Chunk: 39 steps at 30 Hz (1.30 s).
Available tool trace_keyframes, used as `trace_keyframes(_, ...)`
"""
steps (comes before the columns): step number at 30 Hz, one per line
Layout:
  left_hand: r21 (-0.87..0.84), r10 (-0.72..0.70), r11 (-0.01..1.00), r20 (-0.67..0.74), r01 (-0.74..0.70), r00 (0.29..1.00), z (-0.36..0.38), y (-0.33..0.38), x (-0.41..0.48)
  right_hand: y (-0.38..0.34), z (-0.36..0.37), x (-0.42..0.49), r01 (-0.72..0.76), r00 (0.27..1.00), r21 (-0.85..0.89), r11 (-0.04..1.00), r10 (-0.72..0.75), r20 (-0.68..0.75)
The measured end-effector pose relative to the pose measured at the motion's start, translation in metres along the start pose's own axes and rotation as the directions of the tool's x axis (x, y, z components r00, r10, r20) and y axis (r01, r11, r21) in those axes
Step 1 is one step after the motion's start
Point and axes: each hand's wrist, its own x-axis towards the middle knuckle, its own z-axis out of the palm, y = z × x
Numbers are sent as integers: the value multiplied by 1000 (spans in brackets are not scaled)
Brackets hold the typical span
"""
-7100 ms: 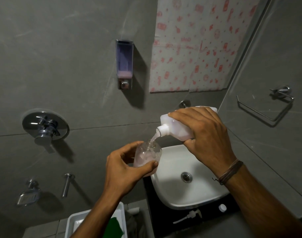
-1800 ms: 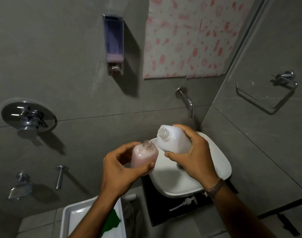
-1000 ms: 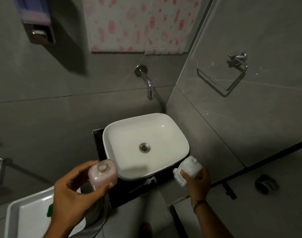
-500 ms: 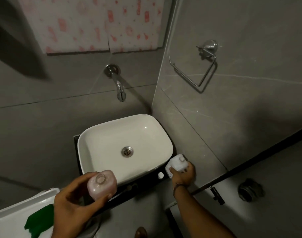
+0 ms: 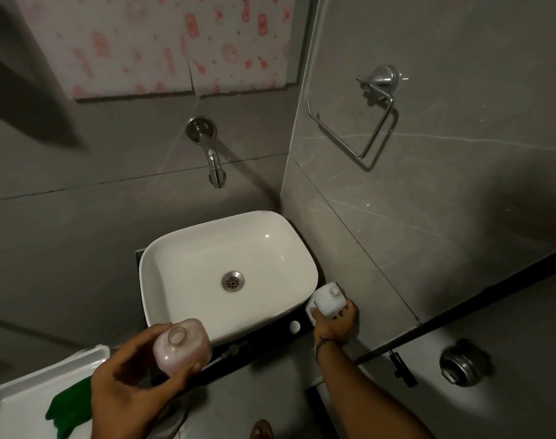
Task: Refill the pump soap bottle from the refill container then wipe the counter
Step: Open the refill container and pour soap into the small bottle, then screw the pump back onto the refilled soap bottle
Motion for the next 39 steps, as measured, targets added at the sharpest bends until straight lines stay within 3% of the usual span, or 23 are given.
trace_keyframes(9, 5, 52, 999, -15, -52, 999, -29, -20, 8, 15, -6, -13, 3, 1000, -9, 1000, -3, 17)
trace_keyframes(13, -34, -17, 999, -21, 16, 1000, -50, -20, 5, 49, -8, -46, -38, 999, -169, 985, 35, -17)
trace_keyframes(15, -37, -45, 998, -26, 44, 999, -66, -24, -1, 69, -4, -73, -24, 997, -285, 958, 44, 62)
trace_keyframes(18, -25, -85, 996, -25, 85, 996, -89, -34, -12, 91, 8, -114, 87, 954, -444, 892, 54, 294)
trace_keyframes(21, 25, -82, 996, -39, 83, 996, -111, -45, -22, 93, 33, -143, 72, 900, -472, 879, 147, 411)
trace_keyframes(28, 36, -84, 996, -73, 87, 994, -147, -58, -39, 84, 79, -158, -248, 883, -407, 879, 378, 278)
trace_keyframes(31, 46, -95, 994, -72, 99, 993, -160, -55, -40, 83, 81, -158, -288, 886, -426, 858, 408, 222)
trace_keyframes(39, 104, -60, 993, -25, 63, 998, -195, -57, -29, 90, 82, -170, -360, 837, -421, 833, 488, 248)
